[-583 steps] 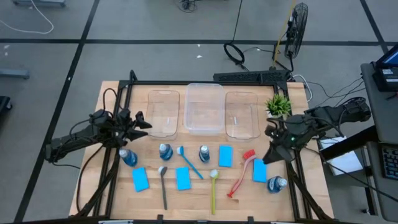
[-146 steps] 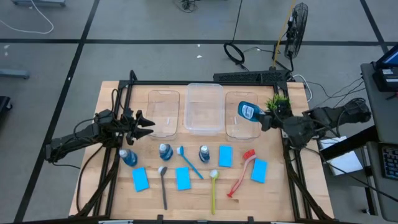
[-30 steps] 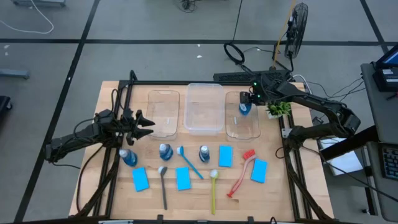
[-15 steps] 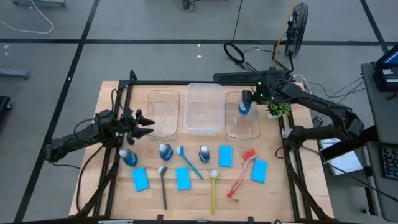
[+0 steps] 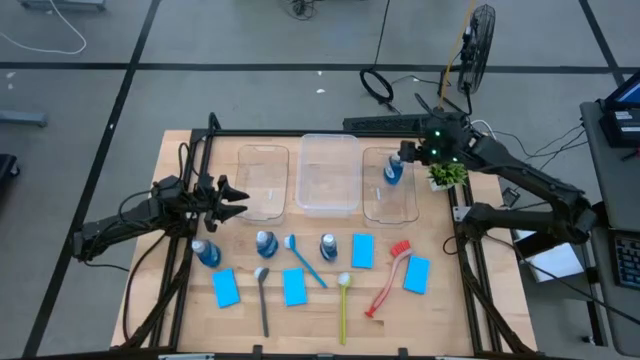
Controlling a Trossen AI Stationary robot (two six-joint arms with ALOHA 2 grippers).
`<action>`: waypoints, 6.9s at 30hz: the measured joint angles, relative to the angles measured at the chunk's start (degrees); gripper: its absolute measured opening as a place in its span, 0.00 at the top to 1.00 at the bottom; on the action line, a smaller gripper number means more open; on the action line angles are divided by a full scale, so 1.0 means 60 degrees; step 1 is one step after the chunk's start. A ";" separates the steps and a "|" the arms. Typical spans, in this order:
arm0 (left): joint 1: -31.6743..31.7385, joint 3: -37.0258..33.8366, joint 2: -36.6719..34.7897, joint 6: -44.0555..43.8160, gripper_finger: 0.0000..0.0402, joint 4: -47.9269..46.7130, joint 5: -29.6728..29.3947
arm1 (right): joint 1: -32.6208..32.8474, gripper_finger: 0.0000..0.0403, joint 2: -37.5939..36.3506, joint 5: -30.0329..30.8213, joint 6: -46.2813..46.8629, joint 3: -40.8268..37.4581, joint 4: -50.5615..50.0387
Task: Pick & Place Kitchen Sink Supplies
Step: Put the blue dishwashing liquid into the right transparent bin
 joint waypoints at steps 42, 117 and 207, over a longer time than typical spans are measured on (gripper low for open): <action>0.0002 0.0000 0.0000 -0.1490 0.43 0.0011 0.0000 | 0.4550 0.81 -0.2606 0.0911 -0.1330 0.0000 0.0557; -0.0022 0.6859 0.4628 -0.0056 0.43 -0.6471 -0.1112 | 0.7048 1.00 -0.7839 0.1196 -0.2530 -0.5595 0.5993; -0.8730 0.9865 0.8763 -1.1847 0.43 -1.4716 -0.2478 | 0.7047 1.00 -0.7838 0.1160 -0.1749 -0.7235 0.8338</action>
